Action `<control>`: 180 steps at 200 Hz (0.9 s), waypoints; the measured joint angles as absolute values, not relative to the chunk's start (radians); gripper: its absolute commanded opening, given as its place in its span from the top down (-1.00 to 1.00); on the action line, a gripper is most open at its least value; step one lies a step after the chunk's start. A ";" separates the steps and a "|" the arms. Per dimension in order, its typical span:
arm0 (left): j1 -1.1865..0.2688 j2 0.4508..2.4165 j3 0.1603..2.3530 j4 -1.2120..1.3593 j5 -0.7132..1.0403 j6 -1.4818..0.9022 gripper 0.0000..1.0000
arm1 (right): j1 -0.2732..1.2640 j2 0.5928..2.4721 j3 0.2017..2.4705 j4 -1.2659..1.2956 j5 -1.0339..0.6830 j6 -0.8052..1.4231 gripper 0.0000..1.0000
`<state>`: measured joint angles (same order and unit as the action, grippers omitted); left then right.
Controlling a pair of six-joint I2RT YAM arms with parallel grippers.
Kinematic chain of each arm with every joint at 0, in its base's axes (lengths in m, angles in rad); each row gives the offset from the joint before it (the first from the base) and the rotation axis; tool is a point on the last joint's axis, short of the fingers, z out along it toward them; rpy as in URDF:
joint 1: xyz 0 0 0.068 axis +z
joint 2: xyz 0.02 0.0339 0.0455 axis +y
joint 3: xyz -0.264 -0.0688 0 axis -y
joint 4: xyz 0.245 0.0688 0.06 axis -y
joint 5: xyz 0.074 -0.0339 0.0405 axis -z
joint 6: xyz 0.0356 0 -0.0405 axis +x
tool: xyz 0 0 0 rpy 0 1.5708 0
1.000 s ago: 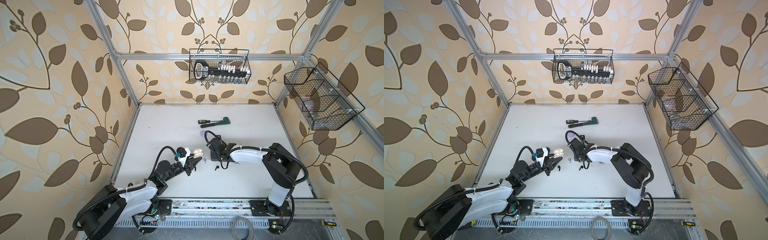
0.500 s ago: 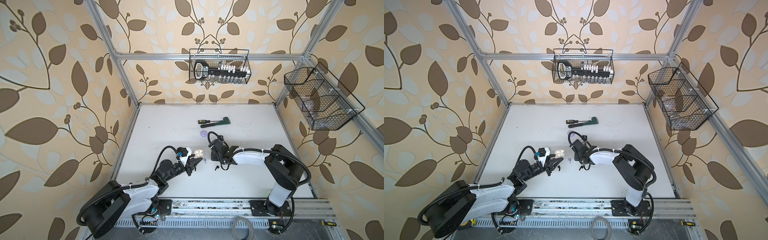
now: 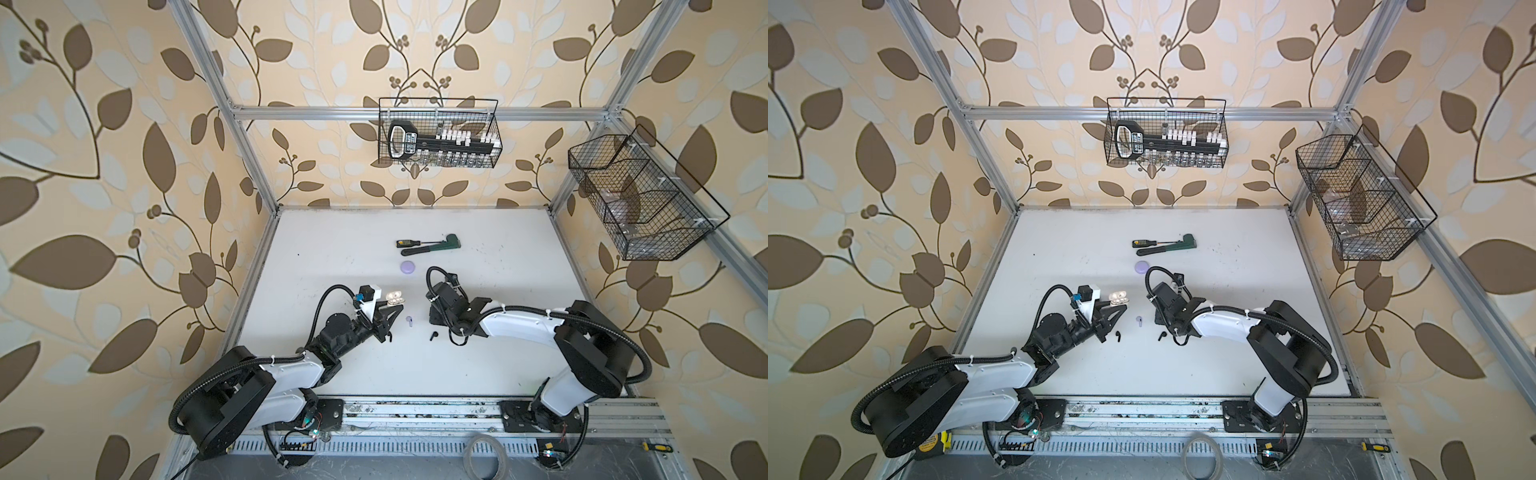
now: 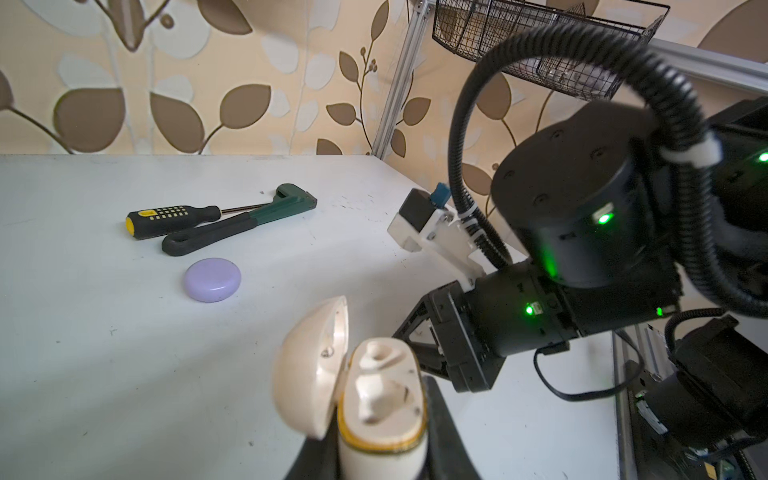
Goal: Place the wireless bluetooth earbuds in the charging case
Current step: 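Lift the white earbud and carry it toward the open case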
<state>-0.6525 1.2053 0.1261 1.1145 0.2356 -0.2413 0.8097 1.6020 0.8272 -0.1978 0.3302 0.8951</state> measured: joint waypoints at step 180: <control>-0.653 1.414 0.187 1.291 0.442 -0.322 1.00 | 1.010 1.229 0.776 -0.143 0.587 0.980 0.79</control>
<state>-0.6525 1.4143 0.1867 1.2911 0.4416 -0.3218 1.0100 1.2285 0.7761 -0.1432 0.5873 0.9802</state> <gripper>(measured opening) 0.221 0.136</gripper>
